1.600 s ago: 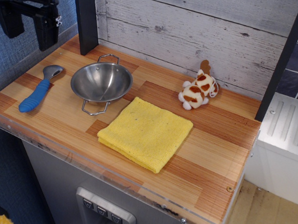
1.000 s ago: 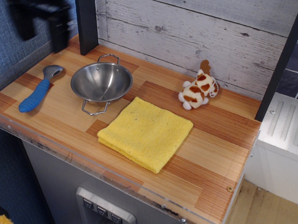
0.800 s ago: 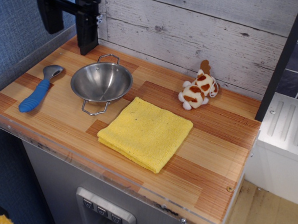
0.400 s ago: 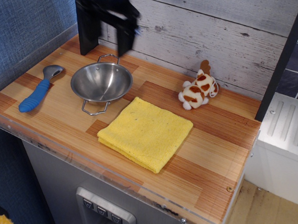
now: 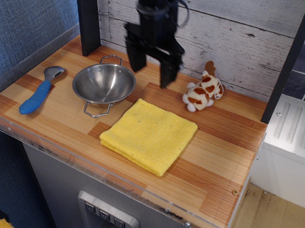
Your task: Place the shrimp in the wok.
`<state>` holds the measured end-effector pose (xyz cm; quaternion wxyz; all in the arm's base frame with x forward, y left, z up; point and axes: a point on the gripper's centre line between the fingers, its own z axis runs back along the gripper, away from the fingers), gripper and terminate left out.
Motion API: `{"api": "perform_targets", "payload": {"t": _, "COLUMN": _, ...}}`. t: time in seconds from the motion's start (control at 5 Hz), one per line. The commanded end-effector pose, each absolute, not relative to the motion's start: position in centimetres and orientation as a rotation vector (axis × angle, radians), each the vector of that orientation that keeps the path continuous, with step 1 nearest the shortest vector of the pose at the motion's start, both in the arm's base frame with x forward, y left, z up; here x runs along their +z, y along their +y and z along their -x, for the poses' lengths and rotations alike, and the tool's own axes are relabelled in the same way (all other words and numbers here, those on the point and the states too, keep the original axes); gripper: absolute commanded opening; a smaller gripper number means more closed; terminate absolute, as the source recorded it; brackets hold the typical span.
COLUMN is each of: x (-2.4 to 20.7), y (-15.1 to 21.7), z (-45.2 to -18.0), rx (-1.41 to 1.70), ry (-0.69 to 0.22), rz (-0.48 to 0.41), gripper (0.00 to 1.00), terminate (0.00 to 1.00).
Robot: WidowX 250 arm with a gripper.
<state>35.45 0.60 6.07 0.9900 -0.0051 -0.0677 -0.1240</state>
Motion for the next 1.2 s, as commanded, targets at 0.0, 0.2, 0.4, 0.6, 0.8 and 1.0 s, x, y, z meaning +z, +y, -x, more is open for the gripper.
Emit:
{"api": "perform_targets", "payload": {"t": 0.0, "x": 5.8, "y": -3.1, "z": -38.6, "rx": -0.312, "ry": -0.233, "rz": 0.017, "gripper": 1.00, "terminate": 0.00}}
{"api": "perform_targets", "payload": {"t": 0.2, "x": 5.6, "y": -4.5, "z": -39.4, "rx": -0.324, "ry": -0.332, "rz": 0.050, "gripper": 1.00, "terminate": 0.00}}
{"api": "perform_targets", "payload": {"t": 0.4, "x": 5.0, "y": -5.3, "z": -39.7, "rx": -0.343, "ry": -0.357, "rz": 0.080, "gripper": 1.00, "terminate": 0.00}}
{"api": "perform_targets", "payload": {"t": 0.6, "x": 3.5, "y": -5.6, "z": -39.7, "rx": -0.348, "ry": -0.314, "rz": 0.086, "gripper": 1.00, "terminate": 0.00}}
{"api": "perform_targets", "payload": {"t": 0.8, "x": 2.2, "y": -5.6, "z": -40.1, "rx": -0.370, "ry": -0.282, "rz": 0.055, "gripper": 0.00, "terminate": 0.00}}
{"api": "perform_targets", "payload": {"t": 1.0, "x": 2.4, "y": -5.0, "z": -40.2, "rx": -0.370, "ry": -0.284, "rz": 0.025, "gripper": 0.00, "terminate": 0.00}}
